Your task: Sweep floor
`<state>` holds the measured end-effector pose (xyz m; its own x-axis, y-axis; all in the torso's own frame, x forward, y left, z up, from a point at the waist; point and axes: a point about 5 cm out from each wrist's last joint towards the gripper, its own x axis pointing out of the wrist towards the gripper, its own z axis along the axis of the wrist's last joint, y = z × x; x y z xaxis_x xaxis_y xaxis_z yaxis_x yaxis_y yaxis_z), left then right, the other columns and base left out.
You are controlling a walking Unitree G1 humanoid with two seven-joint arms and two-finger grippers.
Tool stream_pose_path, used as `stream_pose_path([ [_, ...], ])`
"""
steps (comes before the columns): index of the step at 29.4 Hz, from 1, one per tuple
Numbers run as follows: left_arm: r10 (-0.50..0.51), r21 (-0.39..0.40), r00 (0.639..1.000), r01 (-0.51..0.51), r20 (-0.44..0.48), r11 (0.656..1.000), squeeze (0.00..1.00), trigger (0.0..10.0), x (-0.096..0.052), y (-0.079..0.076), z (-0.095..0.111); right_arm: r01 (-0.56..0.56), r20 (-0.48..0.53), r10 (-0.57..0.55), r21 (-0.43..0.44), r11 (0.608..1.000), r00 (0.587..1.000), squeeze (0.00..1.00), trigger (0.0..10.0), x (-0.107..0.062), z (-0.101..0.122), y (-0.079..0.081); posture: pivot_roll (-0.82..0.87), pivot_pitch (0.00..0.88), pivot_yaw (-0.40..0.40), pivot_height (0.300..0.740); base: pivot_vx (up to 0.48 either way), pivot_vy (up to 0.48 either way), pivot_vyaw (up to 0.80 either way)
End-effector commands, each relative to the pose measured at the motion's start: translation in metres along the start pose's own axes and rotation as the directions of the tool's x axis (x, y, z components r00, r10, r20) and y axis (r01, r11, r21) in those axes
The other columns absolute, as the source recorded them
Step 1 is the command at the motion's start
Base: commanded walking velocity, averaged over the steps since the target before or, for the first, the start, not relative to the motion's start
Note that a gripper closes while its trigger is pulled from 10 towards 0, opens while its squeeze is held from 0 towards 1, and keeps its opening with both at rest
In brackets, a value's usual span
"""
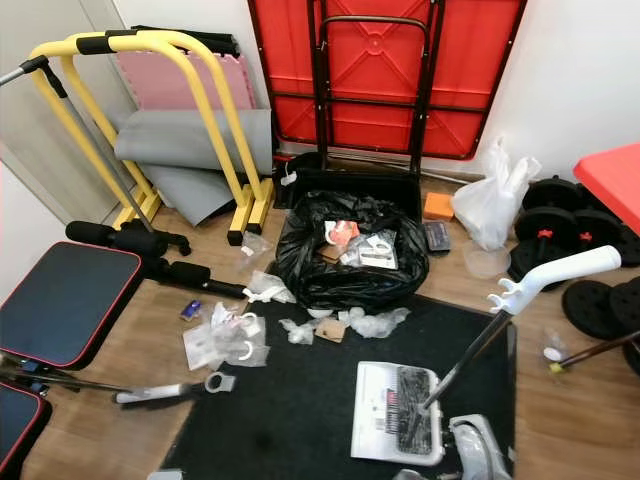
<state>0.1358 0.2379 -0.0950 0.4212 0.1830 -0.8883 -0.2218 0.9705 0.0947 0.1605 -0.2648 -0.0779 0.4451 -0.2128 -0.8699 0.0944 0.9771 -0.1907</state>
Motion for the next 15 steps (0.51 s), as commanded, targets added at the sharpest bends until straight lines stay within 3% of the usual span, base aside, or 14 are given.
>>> stream_pose_path([
  [1, -0.005, -0.025, 1.000, 0.005, 0.006, 1.000, 0.00, 10.0, -0.001, 0.010, 0.002, -0.002, -0.013, 0.003, 0.044, 0.999, 1.000, 0.00, 10.0, 0.000, -0.008, 0.002, -0.16, 0.016, 0.023, 0.740, 0.000, 0.000, 0.00],
  [11, 0.035, -0.044, 0.998, -0.033, 0.055, 0.998, 0.00, 10.0, -0.002, 0.026, 0.013, -0.036, 0.067, 0.033, 0.046, 0.998, 0.997, 0.00, 10.0, 0.000, 0.014, 0.001, -0.15, 0.010, 0.013, 0.740, 0.000, 0.000, 0.00],
  [12, 0.035, -0.051, 0.996, -0.031, 0.079, 0.998, 0.00, 10.0, -0.002, 0.027, 0.019, -0.065, 0.086, 0.062, 0.030, 0.997, 0.994, 0.00, 10.0, 0.000, 0.019, 0.004, -0.15, 0.008, 0.005, 0.740, 0.000, 0.000, 0.00],
  [14, 0.034, -0.055, 0.988, -0.026, 0.152, 0.998, 0.00, 10.0, -0.002, 0.027, 0.037, -0.228, 0.149, 0.230, -0.031, 0.973, 0.962, 0.00, 10.0, -0.001, 0.038, 0.019, -0.15, 0.003, -0.001, 0.740, 0.000, 0.000, 0.00],
  [15, 0.034, -0.055, 0.988, -0.026, 0.152, 0.998, 0.00, 10.0, -0.002, 0.027, 0.037, -0.228, 0.149, 0.230, -0.031, 0.973, 0.962, 0.00, 10.0, -0.001, 0.038, 0.019, -0.15, 0.003, -0.001, 0.740, 0.000, 0.000, 0.00],
])
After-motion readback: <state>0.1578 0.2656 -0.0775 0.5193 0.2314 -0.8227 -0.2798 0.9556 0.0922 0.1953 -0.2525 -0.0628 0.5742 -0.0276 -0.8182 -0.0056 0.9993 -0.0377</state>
